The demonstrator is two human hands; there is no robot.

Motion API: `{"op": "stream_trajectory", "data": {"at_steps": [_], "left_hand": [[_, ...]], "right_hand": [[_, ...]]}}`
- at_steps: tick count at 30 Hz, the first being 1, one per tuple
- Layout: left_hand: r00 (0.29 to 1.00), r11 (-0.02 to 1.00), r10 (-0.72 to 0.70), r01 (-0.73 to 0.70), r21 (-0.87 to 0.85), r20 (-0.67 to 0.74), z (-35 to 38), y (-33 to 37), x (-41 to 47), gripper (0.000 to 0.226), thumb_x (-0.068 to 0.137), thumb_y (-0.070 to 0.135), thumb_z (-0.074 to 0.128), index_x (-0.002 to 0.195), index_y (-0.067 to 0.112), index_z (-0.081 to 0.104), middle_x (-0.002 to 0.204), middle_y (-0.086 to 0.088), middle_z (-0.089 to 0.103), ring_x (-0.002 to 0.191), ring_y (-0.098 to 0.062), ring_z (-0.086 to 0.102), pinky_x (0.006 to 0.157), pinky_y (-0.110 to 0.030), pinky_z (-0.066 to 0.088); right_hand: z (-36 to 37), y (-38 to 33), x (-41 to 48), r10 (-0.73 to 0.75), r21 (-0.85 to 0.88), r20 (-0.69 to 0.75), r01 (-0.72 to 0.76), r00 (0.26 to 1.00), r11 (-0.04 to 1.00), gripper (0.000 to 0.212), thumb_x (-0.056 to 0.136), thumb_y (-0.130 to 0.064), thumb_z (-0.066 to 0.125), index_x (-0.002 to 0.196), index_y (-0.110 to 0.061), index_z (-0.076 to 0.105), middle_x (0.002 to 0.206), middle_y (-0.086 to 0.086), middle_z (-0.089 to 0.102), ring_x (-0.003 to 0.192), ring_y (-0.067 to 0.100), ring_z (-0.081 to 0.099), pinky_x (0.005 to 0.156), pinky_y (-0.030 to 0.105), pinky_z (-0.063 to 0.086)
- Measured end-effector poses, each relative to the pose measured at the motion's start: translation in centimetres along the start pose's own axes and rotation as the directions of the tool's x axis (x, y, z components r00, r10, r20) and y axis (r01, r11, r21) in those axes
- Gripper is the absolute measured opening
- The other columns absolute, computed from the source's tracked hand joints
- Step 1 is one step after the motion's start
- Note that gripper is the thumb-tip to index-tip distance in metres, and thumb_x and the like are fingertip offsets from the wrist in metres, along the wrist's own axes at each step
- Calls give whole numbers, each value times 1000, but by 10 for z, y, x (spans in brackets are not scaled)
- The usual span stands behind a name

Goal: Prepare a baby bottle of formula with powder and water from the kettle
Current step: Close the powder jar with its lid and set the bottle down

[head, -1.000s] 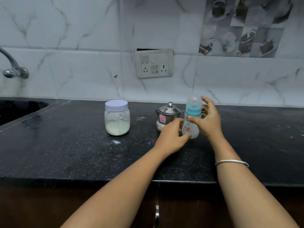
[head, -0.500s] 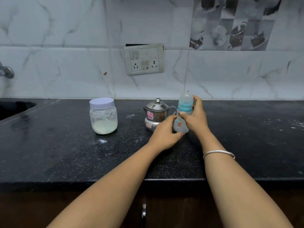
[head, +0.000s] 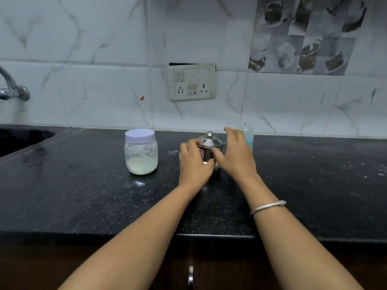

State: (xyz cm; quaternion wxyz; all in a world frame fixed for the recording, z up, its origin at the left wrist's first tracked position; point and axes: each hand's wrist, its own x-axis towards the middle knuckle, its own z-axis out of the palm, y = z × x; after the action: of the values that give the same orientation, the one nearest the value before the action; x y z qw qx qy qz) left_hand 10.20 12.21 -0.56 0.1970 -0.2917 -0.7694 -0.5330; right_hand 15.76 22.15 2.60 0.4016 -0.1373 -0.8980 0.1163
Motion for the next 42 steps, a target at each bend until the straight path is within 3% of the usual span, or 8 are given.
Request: {"op": "stream_trajectory", "data": {"at_steps": [4, 8, 20, 26, 28, 32, 37, 42], "left_hand": [[997, 997, -74, 74, 10, 10, 6, -6, 7, 65, 78, 15, 65, 133, 4, 32, 129, -18, 37, 118, -33, 42, 100, -37, 38], [966, 984, -177, 174, 30, 189, 10, -15, 13, 83, 81, 21, 61, 145, 8, 10, 139, -16, 42, 123, -32, 45, 99, -41, 41], [979, 975, -192, 182, 130, 63, -27, -34, 16, 78, 80, 17, 62, 142, 5, 16, 129, -19, 51, 115, -35, 52, 91, -43, 45], [974, 975, -178, 155, 160, 141, -45, -41, 12, 84, 81, 21, 60, 146, 5, 8, 130, -18, 51, 115, -33, 53, 92, -41, 47], [985, 968, -141, 117, 221, 96, -47, -37, 7, 83, 79, 25, 62, 143, 3, 14, 131, -18, 47, 116, -34, 49, 95, -42, 44], [998, 944, 55, -55, 326, 8, -45, -8, -5, 60, 78, 19, 64, 129, 4, 35, 125, -16, 38, 113, -34, 42, 95, -38, 36], [928, 991, 70, -107, 80, 366, -10, 15, -6, 69, 82, 16, 64, 140, 4, 27, 140, -15, 37, 127, -28, 40, 105, -34, 34], [844, 999, -40, 16, 50, 535, 19, 25, -6, 75, 87, 18, 58, 146, 3, 13, 152, -15, 27, 139, -26, 28, 106, -28, 27]], "right_hand": [[14, -5, 4, 61, -16, 153, -60, 986, 998, 75, 89, -40, 55, 147, -9, 18, 145, 15, 36, 130, 30, 39, 101, 39, 36], [23, 0, 6, 51, -25, 185, -47, 982, 999, 71, 89, -42, 54, 146, -10, 26, 148, 10, 35, 133, 26, 37, 103, 36, 35], [44, -32, 10, -24, 105, 219, 1, 975, 994, 63, 90, -36, 56, 143, -13, 32, 148, 5, 36, 132, 23, 39, 102, 35, 35], [50, -40, 6, -46, 99, 236, 23, 971, 995, 70, 89, -42, 54, 147, -15, 25, 155, 4, 23, 139, 21, 30, 105, 35, 34], [42, -36, 3, -44, 35, 162, 39, 986, 999, 71, 88, -44, 55, 147, -17, 26, 155, 5, 22, 138, 23, 32, 101, 37, 38], [21, -23, -1, -109, -73, -304, 91, 946, 993, 48, 80, -33, 63, 122, -11, 56, 119, 16, 54, 99, 35, 58, 67, 37, 48], [7, 1, -4, 197, 45, -474, -200, 858, 979, 60, 70, -25, 69, 125, -11, 50, 122, 17, 50, 106, 36, 48, 84, 44, 41], [-1, 26, -5, 516, 252, -138, -474, 845, 844, 87, 72, -30, 72, 143, -14, 24, 141, 15, 38, 127, 34, 38, 101, 47, 38]]}}
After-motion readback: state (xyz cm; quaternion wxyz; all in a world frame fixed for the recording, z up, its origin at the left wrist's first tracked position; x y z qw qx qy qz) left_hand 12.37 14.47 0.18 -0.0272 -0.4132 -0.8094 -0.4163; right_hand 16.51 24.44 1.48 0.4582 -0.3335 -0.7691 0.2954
